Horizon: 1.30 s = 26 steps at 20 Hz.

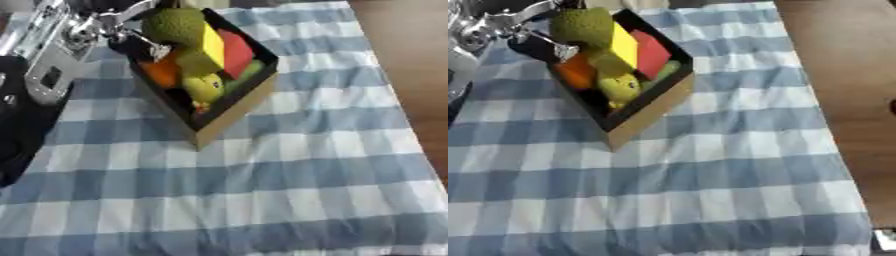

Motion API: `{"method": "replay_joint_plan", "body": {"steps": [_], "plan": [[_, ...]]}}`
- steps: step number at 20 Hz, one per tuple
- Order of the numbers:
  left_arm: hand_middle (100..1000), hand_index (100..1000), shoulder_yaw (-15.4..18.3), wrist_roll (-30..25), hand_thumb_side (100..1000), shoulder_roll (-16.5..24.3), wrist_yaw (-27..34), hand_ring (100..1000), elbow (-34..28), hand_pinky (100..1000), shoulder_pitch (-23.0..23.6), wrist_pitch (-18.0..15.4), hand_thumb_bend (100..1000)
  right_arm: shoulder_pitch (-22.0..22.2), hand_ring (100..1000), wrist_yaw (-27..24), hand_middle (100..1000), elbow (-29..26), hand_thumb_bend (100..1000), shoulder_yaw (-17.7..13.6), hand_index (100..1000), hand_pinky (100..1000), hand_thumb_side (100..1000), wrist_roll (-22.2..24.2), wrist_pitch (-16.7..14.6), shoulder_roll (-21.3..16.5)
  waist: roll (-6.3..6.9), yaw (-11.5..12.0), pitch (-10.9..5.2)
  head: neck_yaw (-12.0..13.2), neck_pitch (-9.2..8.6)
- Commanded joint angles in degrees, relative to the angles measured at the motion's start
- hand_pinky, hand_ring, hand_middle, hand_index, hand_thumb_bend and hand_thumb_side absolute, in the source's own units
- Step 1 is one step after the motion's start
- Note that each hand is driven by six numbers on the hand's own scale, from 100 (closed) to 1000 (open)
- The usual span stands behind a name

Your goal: Pick up objects on the table and place them in the box.

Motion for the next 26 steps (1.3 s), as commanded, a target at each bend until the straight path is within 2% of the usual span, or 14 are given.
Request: {"method": "replay_joint_plan", "body": {"steps": [1,2,4,9,14,19,26], "plan": [[510,644,-0.81,-2.27,132,0.06,-0.29,636,1.1,704,-0.31,-0.77,100,-0.18,1000,-0.25,291,-1.14,100,-0.32,994,1000,493,3.96,-3.86,-1.19,-0.21,-0.13,-1.47,-0.02,0.3],[501,632,-0.69,-2.69,100,0.17,-0.33,627,1.56,695,-0.27,-0.91,100,-0.16,1000,-0.28,291,-1.14,100,-0.32,995,1000,493,3.96,-3.9,-1.19,-0.22,-0.14,-1.46,-0.04,0.3],[489,627,0.34,-2.1,100,0.52,-0.86,619,1.78,685,-0.33,-0.07,100,-0.12,1000,-0.28,291,-1.14,100,-0.35,995,1000,494,3.96,-3.94,-1.16,-0.23,-0.08,-1.47,-0.15,0.3],[455,600,5.01,1.86,104,0.95,-2.97,599,-1.7,670,-0.66,3.95,100,-0.07,1000,-0.31,293,-1.14,100,-0.41,994,1000,495,3.96,-3.85,-1.23,-0.17,0.15,-1.62,-0.35,0.3],[445,594,5.25,6.29,100,1.85,-2.63,591,-6.4,665,-0.8,7.44,100,0.12,1000,-0.34,294,-1.14,100,-0.47,994,1000,496,3.96,-3.8,-1.36,-0.04,0.32,-1.87,-0.42,0.3],[443,590,4.27,8.36,100,2.68,-2.23,588,-7.89,665,-0.81,6.91,100,0.23,1000,-0.44,295,-1.14,100,-0.57,994,1000,498,3.96,-3.64,-1.53,0.14,0.42,-2.13,-0.56,0.3],[435,585,2.46,4.63,100,3.77,2.2,581,-10.69,663,-0.68,4.5,100,0.33,1000,-0.54,300,-1.14,100,-0.69,994,1000,502,3.81,-3.14,-1.75,0.38,0.55,-2.6,-1.26,0.3]]}}
